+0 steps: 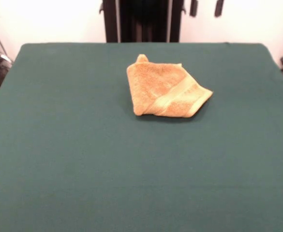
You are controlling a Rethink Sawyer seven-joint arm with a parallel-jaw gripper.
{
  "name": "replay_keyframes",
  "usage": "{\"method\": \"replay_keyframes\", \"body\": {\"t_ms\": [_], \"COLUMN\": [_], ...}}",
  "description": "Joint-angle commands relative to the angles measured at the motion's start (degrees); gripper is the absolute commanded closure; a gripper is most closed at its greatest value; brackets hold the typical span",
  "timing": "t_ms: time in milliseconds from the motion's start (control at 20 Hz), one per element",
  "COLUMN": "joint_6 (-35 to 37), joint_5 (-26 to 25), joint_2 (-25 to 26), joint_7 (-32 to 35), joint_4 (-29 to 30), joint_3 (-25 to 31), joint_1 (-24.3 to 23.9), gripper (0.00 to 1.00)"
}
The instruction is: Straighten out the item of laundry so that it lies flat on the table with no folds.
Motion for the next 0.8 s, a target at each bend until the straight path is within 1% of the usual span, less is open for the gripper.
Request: {"method": "replay_keyframes", "body": {"t_ms": [50,200,350,550,650,800], "joint_6": [-5.7,-7.7,-10.5,-12.3,-13.0,-10.4], "joint_5": [0.1,0.2,0.3,0.6,0.7,1.7], "joint_2": [10.2,12.6,16.1,19.8,20.6,19.3], "joint_7": [12.0,11.3,11.0,10.8,10.8,10.8], "joint_4": [-1.8,-2.7,-4.1,-5.7,-6.3,-7.2], "joint_3": [0.8,0.6,1.2,2.1,1.9,-0.1], "joint_1": [2.1,2.1,1.5,0.7,0.8,2.7], "gripper": [0.00,0.00,0.00,0.00,0.00,0.00]}}
